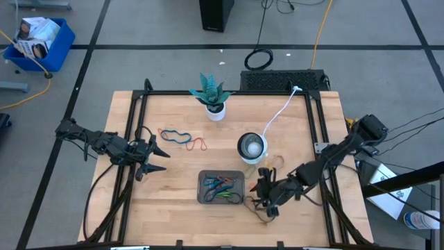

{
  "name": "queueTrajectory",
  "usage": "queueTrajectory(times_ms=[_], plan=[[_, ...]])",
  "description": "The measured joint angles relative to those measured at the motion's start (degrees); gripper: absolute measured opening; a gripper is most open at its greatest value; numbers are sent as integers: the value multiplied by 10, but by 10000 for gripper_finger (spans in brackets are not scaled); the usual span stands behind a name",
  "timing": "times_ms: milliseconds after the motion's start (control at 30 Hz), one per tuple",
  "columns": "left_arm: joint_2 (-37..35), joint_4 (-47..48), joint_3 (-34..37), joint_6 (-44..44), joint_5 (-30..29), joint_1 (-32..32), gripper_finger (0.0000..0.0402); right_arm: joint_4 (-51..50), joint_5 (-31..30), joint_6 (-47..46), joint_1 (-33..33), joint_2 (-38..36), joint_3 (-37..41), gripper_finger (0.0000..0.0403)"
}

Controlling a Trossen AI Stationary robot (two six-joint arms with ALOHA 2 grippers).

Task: Pick and place rubber bands into bin
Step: Put the left black rubber band into the gray bin

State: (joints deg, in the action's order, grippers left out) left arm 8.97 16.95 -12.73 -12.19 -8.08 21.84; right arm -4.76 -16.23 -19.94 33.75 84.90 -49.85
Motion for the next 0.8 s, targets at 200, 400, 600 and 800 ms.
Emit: queueTrajectory(times_ms=[200, 400, 600, 800], plan=[[0, 0, 0, 0, 0, 0, 257, 66, 0, -50, -14, 0, 78, 168], [0, 0, 0, -2, 0, 0, 258, 52, -2, -16, -15, 0, 61, 151], [0, 0, 0, -6, 0, 0, 257, -61, 0, 1, -15, 14, -16, 132], [0, 0, 0, -6, 0, 0, 257, -164, 1, 40, -15, 69, -108, 128]])
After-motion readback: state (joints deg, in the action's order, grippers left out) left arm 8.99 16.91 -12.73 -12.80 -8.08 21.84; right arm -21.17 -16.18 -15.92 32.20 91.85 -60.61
